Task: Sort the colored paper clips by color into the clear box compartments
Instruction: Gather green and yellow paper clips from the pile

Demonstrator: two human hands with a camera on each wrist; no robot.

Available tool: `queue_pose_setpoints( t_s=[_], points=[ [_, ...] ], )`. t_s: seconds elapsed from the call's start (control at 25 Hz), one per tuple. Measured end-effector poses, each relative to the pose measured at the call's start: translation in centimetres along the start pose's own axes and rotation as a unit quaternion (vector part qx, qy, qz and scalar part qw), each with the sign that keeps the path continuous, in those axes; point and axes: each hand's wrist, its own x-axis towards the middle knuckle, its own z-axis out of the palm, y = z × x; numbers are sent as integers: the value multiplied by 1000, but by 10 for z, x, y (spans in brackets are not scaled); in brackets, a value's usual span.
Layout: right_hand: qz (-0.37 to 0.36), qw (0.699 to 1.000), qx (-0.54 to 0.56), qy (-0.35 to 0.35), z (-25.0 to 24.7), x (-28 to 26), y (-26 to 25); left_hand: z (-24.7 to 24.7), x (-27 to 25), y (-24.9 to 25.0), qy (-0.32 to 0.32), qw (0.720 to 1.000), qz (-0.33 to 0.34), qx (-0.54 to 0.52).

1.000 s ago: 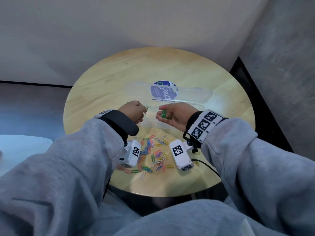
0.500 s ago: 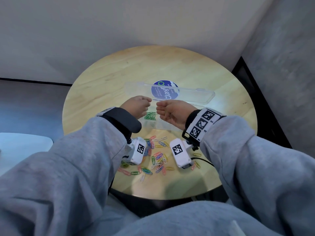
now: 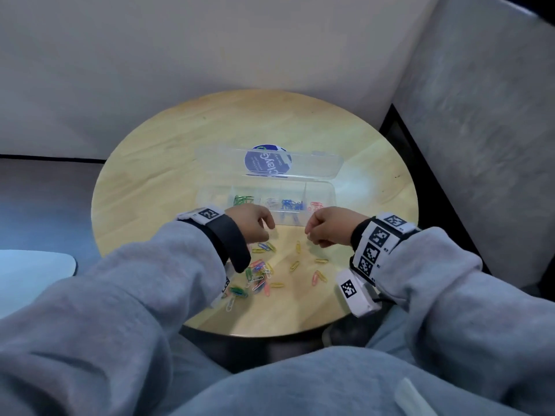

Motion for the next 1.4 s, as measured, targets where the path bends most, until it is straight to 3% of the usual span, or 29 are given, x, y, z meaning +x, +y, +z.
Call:
queue_pose_setpoints(
  t_s=[0.2,0.4,0.68,0.8,1.0,1.16,1.4],
  points=[
    [37,983,-180,19,-5,-8,14,20,6,4,-32,984,17,173],
    [62,946,-318,-19,12,-4,29,29,18,6,-40,966,28,255],
    [-17,928,-371,-38,23,11,43,34,28,7,-42,957,13,288],
    [-20,936,-349,-35,22,13,45,33,26,11,-42,974,8,223],
    [-18,940,-338,-31,22,11,42,33,20,23,-35,999,0,16],
    [-22,924,-379,-46,24,8,37,35,19,30,-83,969,-67,-224],
    [-14,908,-416,-44,26,7,35,30,15,24,-57,931,-79,-350]
  ],
)
